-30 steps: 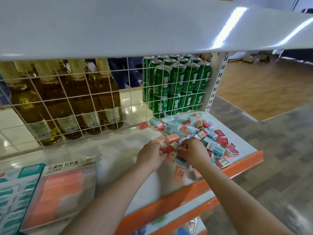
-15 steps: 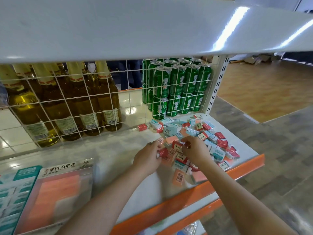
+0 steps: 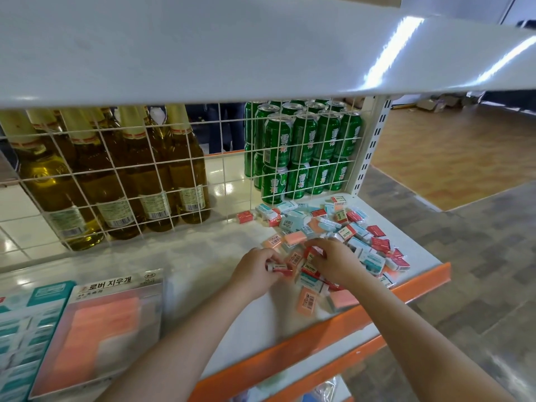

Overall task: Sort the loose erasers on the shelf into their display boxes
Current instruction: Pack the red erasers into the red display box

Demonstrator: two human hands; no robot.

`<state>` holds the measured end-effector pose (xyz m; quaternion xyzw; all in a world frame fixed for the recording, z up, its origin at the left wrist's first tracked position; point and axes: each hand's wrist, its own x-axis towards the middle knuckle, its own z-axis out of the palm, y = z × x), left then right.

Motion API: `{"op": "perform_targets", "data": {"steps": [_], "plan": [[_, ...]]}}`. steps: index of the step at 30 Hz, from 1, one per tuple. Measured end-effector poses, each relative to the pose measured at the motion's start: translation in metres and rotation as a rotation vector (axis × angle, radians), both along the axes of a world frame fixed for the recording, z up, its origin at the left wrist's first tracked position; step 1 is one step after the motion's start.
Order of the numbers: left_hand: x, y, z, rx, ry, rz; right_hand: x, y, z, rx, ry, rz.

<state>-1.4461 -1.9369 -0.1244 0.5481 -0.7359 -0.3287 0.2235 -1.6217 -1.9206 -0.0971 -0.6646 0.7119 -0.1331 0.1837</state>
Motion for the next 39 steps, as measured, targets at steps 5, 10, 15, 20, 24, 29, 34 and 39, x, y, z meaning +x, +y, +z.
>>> {"op": "perform_targets", "data": {"steps": [5,10,15,20,24,29,34,39], "plan": [[0.005,-0.001,-0.001,0.052,0.084,0.042,-0.002,0.002,0.006,-0.018,-0.030,-0.086],[0.009,-0.001,-0.003,0.072,0.073,0.030,0.000,0.004,0.011,-0.189,-0.232,-0.207],[0.014,0.001,-0.003,0.054,0.108,0.007,0.003,0.008,0.017,-0.151,-0.396,-0.142],[0.021,0.006,0.003,0.152,0.275,0.172,0.007,0.011,0.009,-0.120,-0.460,-0.151],[0.025,0.012,0.011,0.231,0.460,0.222,0.012,0.015,0.004,-0.095,-0.538,-0.142],[0.030,0.018,0.012,0.225,0.553,0.282,0.018,0.019,0.000,-0.074,-0.561,-0.121],[0.034,0.028,0.013,0.185,0.641,0.348,0.023,0.023,0.000,-0.093,-0.572,-0.109],[0.043,0.043,0.011,0.124,0.656,0.401,0.032,0.026,-0.002,-0.113,-0.532,-0.073]]}}
